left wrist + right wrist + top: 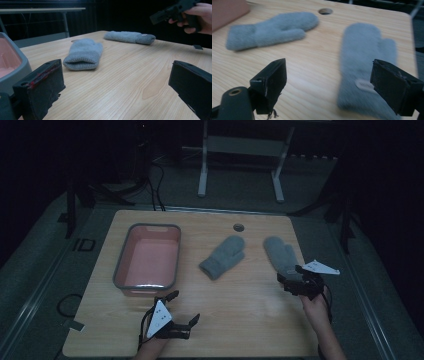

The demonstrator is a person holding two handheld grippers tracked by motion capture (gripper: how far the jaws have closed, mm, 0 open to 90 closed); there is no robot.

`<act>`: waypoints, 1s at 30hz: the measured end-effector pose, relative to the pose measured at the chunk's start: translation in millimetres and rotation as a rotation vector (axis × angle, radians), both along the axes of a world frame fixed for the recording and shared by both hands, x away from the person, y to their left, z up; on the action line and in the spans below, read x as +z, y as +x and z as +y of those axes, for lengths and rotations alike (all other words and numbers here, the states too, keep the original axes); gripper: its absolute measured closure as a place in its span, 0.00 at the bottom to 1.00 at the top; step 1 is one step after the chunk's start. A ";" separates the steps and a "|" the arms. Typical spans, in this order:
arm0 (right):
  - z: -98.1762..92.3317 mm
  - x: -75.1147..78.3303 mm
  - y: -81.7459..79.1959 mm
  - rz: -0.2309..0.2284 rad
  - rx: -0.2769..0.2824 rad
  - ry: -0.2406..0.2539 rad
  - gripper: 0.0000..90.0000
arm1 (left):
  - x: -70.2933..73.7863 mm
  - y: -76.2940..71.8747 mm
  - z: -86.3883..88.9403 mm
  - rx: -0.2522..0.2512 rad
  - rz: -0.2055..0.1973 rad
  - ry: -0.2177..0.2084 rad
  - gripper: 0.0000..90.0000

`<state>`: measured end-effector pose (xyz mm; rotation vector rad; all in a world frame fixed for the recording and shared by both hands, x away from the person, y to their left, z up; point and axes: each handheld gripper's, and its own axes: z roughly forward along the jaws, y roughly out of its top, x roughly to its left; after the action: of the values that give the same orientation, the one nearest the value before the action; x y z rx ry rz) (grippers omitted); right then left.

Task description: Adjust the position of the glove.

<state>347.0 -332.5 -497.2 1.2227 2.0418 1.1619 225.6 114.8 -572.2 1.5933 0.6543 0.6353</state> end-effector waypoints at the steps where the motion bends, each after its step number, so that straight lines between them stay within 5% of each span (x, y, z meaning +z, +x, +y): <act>1: 4.5 1.9 3.4 0.002 0.002 -0.010 0.14 | 0.0 0.0 0.0 0.000 0.000 0.000 0.00; 4: 15.0 7.2 13.0 0.010 0.062 0.021 0.15 | 0.1 0.2 0.2 0.000 0.004 -0.001 0.00; 17: 82.8 7.6 62.0 0.037 0.257 -0.023 0.22 | 0.1 1.2 0.4 -0.012 0.011 -0.007 0.00; 26: 121.1 -1.2 95.1 0.035 0.334 -0.005 0.24 | 0.1 1.9 1.0 -0.016 0.017 -0.017 0.00; 30: 137.7 -6.3 109.2 0.029 0.343 -0.047 0.26 | 0.1 1.5 0.7 -0.017 0.011 -0.010 0.00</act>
<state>456.2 -194.8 -503.5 0.8923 2.3513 1.2422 227.1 115.5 -572.1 1.5923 0.6509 0.6097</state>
